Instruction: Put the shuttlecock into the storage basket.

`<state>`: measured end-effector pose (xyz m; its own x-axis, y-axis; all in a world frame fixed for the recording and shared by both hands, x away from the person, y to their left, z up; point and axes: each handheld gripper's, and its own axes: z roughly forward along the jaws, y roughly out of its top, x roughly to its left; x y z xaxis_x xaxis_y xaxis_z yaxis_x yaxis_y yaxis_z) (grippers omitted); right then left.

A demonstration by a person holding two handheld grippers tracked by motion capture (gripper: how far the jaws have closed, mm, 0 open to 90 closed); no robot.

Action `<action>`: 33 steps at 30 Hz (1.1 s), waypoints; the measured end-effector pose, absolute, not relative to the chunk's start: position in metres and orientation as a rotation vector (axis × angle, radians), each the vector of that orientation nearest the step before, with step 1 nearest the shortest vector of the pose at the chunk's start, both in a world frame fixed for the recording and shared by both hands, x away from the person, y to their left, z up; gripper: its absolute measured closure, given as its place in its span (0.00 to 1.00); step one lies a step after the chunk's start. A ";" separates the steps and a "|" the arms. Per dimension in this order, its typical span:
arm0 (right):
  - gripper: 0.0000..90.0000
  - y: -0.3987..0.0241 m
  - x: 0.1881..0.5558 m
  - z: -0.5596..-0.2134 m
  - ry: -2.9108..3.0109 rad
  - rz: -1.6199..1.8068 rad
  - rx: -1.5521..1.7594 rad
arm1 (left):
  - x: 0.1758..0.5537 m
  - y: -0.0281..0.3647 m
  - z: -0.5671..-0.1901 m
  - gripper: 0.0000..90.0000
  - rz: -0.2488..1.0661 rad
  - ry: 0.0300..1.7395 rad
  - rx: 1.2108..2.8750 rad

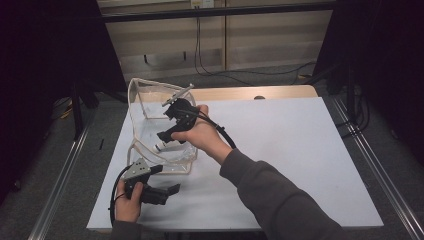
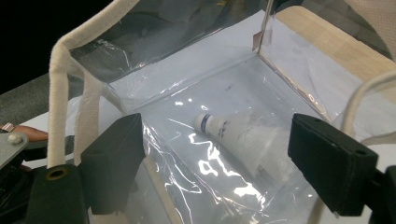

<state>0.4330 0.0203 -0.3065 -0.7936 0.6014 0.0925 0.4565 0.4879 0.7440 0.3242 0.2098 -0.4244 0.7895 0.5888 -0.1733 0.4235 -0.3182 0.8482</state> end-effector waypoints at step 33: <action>0.13 -0.056 0.411 -0.297 2.469 1.370 0.908 | 0.325 0.206 -0.423 0.03 0.208 0.761 1.960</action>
<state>0.4109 -0.0556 -0.2971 -0.7986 0.5863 0.1359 0.4255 0.3903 0.8165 0.3252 0.2058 -0.4229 0.7887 0.5907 -0.1704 0.4224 -0.3192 0.8484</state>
